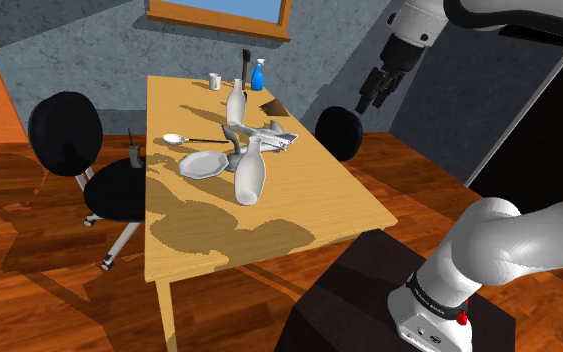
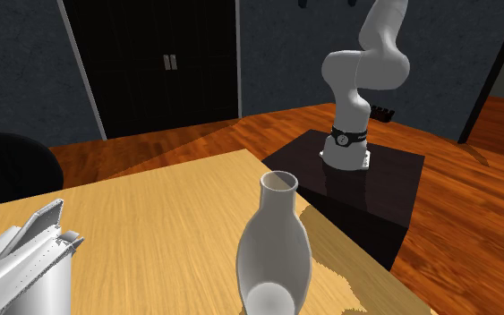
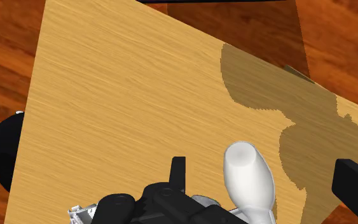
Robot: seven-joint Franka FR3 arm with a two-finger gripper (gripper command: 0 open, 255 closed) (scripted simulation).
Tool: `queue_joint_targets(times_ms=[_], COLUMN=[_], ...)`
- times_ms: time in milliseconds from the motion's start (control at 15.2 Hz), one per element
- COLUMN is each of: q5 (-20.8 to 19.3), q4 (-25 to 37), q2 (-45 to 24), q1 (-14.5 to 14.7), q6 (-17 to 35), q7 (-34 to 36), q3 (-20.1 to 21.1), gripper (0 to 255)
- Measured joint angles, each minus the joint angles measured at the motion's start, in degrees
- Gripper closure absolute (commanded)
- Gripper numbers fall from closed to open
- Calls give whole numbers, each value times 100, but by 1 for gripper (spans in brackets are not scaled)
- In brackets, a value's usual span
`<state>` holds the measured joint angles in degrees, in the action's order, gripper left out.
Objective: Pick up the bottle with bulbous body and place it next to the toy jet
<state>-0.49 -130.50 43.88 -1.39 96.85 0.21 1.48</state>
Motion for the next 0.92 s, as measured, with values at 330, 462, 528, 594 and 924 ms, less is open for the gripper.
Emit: queue_joint_targets(times_ms=[330,462,528,594,924], q5=[39,63,69,72,30], q4=[85,110,139,163,488], q2=[-535,-899,-1074,-1251,-2225], q1=[12,23,25,28,15], q6=[397,705,834,971,1547], q7=[152,274,327,383,620], q3=[123,221,262,305,472], gripper=[0,0,0,0,0])
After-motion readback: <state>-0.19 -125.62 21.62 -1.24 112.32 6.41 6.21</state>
